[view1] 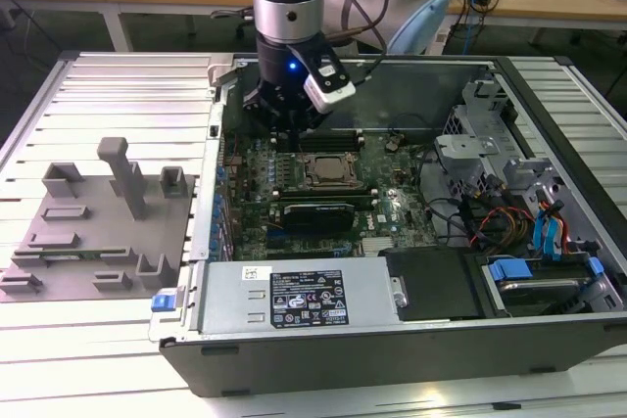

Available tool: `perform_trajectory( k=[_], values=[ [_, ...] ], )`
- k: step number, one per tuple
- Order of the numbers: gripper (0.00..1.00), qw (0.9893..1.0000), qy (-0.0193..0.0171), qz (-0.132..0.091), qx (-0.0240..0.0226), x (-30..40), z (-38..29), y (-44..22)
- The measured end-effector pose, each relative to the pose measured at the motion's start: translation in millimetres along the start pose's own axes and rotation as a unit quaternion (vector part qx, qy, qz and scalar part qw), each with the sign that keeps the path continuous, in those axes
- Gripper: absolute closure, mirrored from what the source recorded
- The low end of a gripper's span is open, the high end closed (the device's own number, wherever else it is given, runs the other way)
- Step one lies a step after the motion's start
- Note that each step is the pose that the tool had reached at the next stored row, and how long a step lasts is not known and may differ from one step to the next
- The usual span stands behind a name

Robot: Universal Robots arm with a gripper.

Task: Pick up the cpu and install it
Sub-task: 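Install the first cpu locking lever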

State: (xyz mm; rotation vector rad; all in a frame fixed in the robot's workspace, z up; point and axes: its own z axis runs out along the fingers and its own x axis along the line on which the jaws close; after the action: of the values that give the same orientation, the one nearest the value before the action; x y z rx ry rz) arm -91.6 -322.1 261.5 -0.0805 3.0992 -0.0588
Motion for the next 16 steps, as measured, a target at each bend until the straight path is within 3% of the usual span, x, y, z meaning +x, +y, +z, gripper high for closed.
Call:
perform_trajectory(
  k=[3, 7, 11, 15, 16],
  values=[
    [0.89, 1.0000, 0.0000, 0.000, 0.0000, 5.7, -0.2, 0.3],
    [0.89, 1.0000, 0.0000, 0.000, -0.0006, 6.2, -0.3, 0.2],
    [0.89, 1.0000, -0.0004, 0.000, -0.0083, 7.2, -0.2, 0.3],
    [0.89, 0.9999, -0.0005, 0.000, -0.0110, 7.4, -0.3, 0.3],
    [0.89, 0.9998, -0.0005, 0.001, -0.0200, 7.4, -0.1, 0.2]
  ],
)
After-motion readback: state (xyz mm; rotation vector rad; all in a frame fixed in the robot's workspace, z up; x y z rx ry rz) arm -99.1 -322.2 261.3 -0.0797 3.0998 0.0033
